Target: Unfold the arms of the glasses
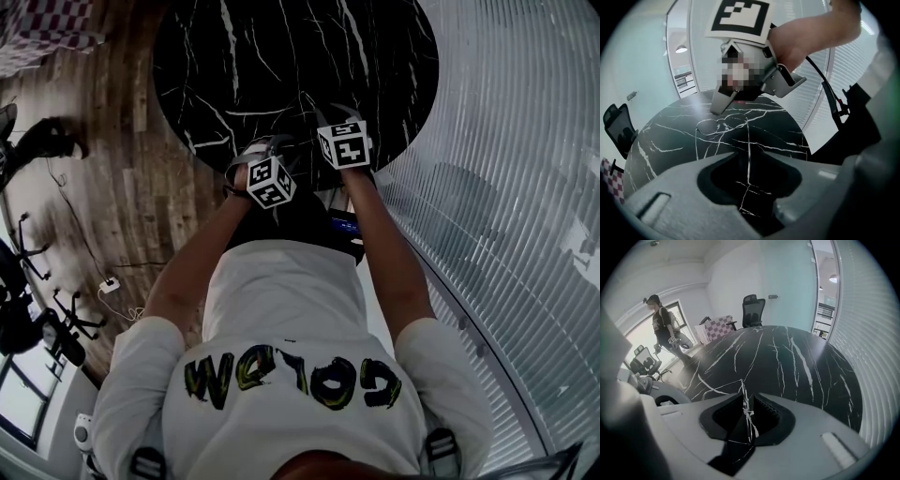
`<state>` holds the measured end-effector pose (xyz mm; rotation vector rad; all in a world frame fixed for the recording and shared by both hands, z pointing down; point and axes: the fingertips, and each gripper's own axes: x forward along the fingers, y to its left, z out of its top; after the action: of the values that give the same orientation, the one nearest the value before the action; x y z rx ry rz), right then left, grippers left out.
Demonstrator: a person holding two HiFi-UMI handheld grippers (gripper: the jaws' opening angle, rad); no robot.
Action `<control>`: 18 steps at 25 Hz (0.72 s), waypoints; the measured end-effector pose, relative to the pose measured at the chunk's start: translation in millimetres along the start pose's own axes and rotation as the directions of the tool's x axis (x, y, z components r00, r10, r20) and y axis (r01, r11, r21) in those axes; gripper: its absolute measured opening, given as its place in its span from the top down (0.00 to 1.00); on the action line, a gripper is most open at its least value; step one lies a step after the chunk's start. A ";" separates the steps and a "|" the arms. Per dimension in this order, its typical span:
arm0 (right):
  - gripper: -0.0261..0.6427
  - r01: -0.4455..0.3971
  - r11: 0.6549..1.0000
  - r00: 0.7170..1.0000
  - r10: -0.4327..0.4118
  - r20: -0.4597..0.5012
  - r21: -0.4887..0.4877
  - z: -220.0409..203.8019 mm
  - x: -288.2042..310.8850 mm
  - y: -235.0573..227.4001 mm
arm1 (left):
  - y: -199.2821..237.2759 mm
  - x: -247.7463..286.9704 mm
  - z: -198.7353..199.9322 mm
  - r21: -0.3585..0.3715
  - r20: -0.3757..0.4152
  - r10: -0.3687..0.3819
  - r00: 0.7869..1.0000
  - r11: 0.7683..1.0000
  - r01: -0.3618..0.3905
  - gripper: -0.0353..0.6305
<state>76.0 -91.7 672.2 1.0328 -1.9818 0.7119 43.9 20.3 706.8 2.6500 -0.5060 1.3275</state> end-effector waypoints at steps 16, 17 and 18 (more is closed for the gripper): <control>0.90 0.037 0.999 0.949 -0.022 0.314 -0.040 55.7 -143.2 10.1 | 58.9 -150.6 77.3 -0.362 0.311 0.241 0.919 0.924 -0.120 0.77; 0.90 0.030 0.999 0.942 -0.015 0.334 -0.041 58.6 -153.5 15.7 | 59.9 -161.9 85.6 -0.376 0.336 0.253 0.907 0.919 -0.118 0.78; 0.90 0.023 0.999 0.935 -0.006 0.355 -0.043 62.1 -163.8 21.6 | 60.7 -172.9 94.1 -0.387 0.360 0.265 0.895 0.915 -0.114 0.79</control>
<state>94.8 -59.1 499.8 1.2138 -2.2821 0.4918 -2.9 -20.7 510.4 2.6023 -0.9835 0.6204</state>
